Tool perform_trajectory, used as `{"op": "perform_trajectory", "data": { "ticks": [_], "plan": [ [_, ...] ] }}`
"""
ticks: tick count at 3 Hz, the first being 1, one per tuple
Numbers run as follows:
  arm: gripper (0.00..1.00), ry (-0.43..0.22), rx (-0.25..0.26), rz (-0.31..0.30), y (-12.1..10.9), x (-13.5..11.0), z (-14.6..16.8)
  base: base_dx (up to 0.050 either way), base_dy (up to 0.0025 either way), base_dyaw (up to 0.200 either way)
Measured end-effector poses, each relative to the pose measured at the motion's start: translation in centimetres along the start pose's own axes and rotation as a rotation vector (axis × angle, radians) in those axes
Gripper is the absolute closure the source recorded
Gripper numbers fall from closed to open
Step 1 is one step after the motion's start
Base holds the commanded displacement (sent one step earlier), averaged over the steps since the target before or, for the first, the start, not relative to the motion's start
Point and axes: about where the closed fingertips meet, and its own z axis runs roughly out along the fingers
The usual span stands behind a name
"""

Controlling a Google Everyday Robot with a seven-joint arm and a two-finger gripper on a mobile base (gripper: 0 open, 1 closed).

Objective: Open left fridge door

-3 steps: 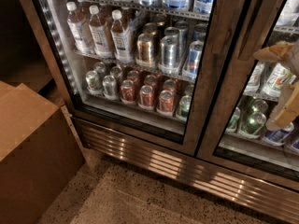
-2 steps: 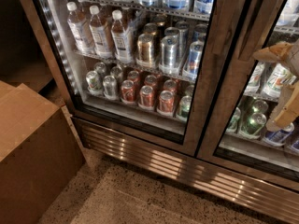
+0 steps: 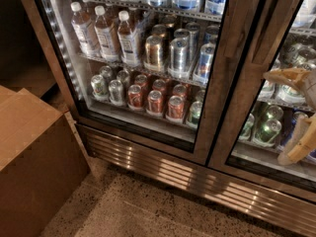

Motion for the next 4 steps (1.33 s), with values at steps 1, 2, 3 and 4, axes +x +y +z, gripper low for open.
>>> {"op": "perform_trajectory", "data": {
  "ticks": [1, 2, 3, 4],
  "plan": [
    [0.0, 0.0, 0.0, 0.0, 0.0, 0.0, 0.0, 0.0, 0.0, 0.0],
    [0.0, -0.012, -0.001, -0.017, 0.2, -0.9, -0.4, 0.0, 0.0, 0.0],
    [0.0, -0.013, 0.05, -0.058, 1.2, -3.2, -3.1, 0.0, 0.0, 0.0],
    [0.0, -0.006, 0.102, -0.085, 2.1, -4.9, -5.4, 0.0, 0.0, 0.0]
  ]
}}
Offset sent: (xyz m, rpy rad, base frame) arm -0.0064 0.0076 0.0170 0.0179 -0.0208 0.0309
